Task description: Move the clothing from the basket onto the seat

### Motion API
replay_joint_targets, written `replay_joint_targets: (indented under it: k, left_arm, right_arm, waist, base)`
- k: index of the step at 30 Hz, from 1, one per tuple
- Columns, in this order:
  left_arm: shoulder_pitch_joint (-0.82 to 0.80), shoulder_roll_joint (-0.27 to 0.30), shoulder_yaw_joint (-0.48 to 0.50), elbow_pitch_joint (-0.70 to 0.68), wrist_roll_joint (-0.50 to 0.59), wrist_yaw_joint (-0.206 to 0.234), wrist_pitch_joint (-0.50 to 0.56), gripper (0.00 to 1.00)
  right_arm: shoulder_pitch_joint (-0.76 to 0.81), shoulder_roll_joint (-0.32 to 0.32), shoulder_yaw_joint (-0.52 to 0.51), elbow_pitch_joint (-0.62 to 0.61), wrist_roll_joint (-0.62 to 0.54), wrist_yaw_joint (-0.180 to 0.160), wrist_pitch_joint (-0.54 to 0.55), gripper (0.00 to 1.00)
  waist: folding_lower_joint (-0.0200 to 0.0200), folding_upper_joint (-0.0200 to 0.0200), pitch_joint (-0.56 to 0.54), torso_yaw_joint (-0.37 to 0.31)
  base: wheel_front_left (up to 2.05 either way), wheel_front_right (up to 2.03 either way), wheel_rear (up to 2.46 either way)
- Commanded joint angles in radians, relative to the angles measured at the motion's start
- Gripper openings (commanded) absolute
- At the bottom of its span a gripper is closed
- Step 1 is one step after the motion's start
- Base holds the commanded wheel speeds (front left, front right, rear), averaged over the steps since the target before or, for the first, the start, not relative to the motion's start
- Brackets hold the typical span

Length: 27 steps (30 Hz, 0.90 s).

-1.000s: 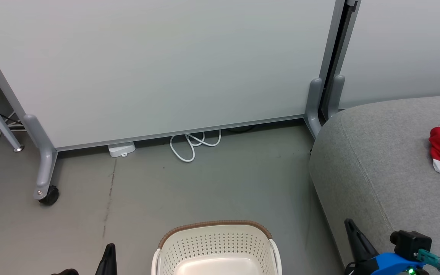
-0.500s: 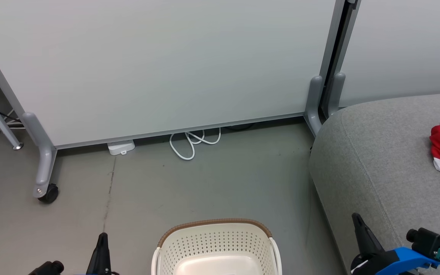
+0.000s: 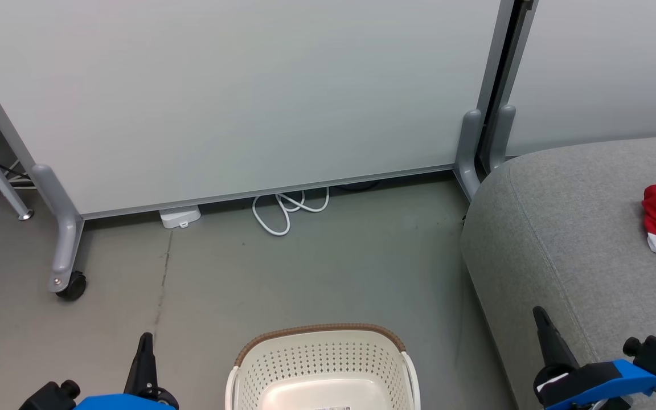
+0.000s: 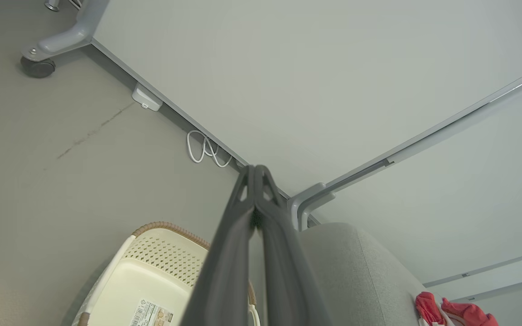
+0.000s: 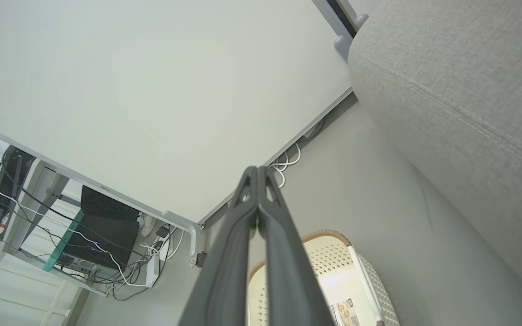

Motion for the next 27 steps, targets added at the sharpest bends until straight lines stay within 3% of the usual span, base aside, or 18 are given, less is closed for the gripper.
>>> replay_joint_targets:
  k: [1, 27]
  left_arm:
    - [-0.038, 0.002, 0.012, -0.018, -0.035, -0.001, 0.009, 0.00]
    - [-0.080, -0.008, 0.057, -0.047, -0.283, -0.002, 0.084, 0.00]
  right_arm:
    - [-0.033, -0.003, -0.006, -0.020, 0.042, 0.000, 0.006, 0.00]
    - [-0.051, -0.004, -0.034, -0.046, 0.330, 0.000, 0.051, 0.00]
  waist:
    - [-0.0001, 0.0000, 0.001, 0.000]
    - [-0.0001, 0.0000, 0.015, 0.000]
  base:
    - [0.00, 0.00, 0.00]
    - [0.00, 0.00, 0.00]
